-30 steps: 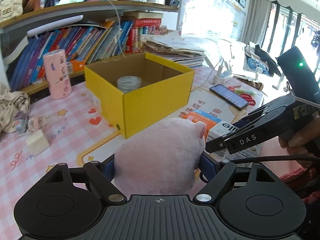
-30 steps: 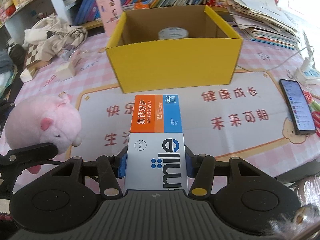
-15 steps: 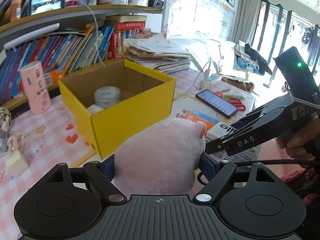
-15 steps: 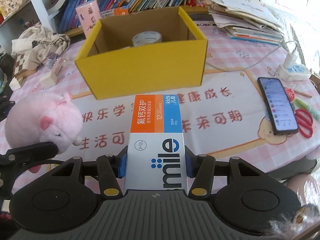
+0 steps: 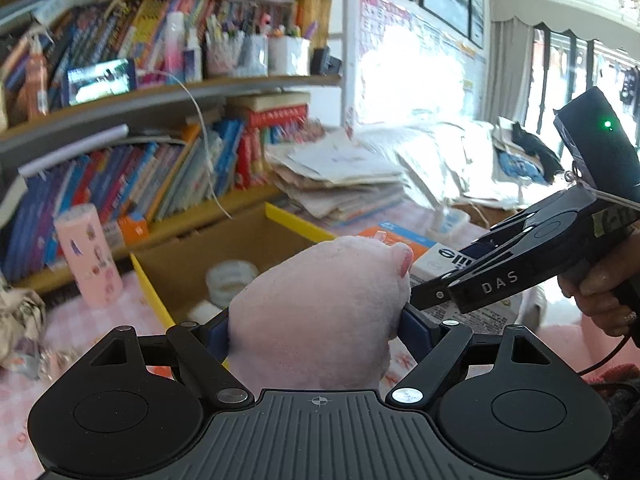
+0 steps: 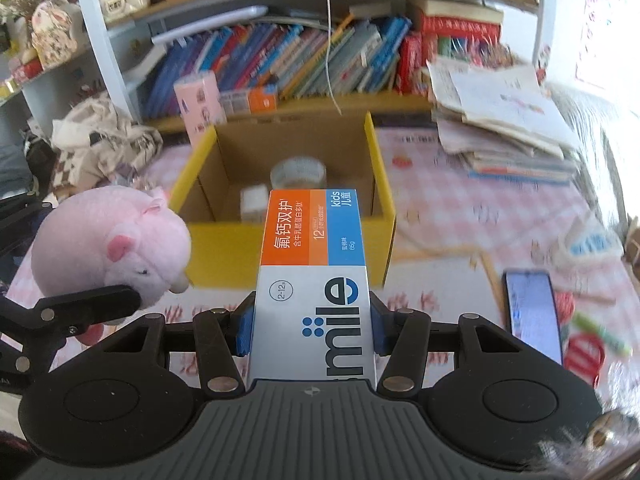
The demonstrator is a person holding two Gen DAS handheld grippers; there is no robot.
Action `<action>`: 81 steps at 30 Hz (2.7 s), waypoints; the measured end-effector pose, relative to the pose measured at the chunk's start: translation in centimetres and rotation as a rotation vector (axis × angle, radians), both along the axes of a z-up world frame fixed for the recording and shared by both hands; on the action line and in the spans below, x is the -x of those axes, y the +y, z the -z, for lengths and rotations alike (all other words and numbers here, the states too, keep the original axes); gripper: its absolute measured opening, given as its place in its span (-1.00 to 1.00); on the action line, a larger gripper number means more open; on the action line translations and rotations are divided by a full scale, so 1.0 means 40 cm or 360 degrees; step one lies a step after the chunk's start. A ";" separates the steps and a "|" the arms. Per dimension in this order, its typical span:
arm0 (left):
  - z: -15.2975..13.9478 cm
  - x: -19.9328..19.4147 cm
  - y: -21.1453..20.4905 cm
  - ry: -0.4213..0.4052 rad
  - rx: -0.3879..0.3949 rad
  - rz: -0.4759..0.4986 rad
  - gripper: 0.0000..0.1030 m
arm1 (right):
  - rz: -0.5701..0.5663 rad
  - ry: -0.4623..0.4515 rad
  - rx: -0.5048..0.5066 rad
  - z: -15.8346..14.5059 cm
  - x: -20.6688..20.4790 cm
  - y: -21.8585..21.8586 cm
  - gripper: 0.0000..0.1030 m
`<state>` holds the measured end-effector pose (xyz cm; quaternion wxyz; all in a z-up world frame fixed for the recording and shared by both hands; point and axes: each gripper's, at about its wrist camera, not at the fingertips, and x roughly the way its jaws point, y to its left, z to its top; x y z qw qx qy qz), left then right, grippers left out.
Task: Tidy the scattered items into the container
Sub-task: 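Carry the toothpaste box and plush pig toward the yellow box with both tools, then lower both tools into the yellow box and open to release toothpaste and pig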
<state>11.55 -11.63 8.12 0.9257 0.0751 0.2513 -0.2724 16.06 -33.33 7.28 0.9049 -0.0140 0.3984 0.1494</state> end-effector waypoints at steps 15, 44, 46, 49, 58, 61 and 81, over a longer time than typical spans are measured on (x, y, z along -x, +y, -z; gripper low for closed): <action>-0.038 -0.188 -0.032 -0.0127 -0.0131 -0.0243 0.63 | -0.0246 -0.0187 -0.0017 -0.068 -0.248 -0.020 -0.03; 0.185 -0.407 -0.133 0.0287 -0.0551 -0.0215 0.65 | -0.0901 0.0014 0.0279 0.129 -0.606 0.184 -0.03; 0.190 -0.414 -0.120 0.0333 -0.0500 -0.0228 0.67 | -0.0949 0.0020 0.0293 0.135 -0.611 0.196 -0.03; 0.195 -0.422 -0.105 0.0390 -0.0440 -0.0252 0.72 | -0.1005 0.0040 0.0302 0.145 -0.617 0.209 -0.03; 0.203 -0.429 -0.095 0.0431 -0.0370 -0.0277 0.75 | -0.1097 0.0088 0.0313 0.169 -0.631 0.235 -0.03; 0.198 -0.426 -0.101 0.0412 -0.0378 -0.0268 0.79 | -0.1132 0.0096 0.0316 0.169 -0.634 0.247 -0.03; 0.163 -0.368 -0.130 0.0290 -0.0436 -0.0262 0.86 | -0.1315 0.0092 0.0375 0.208 -0.624 0.352 -0.03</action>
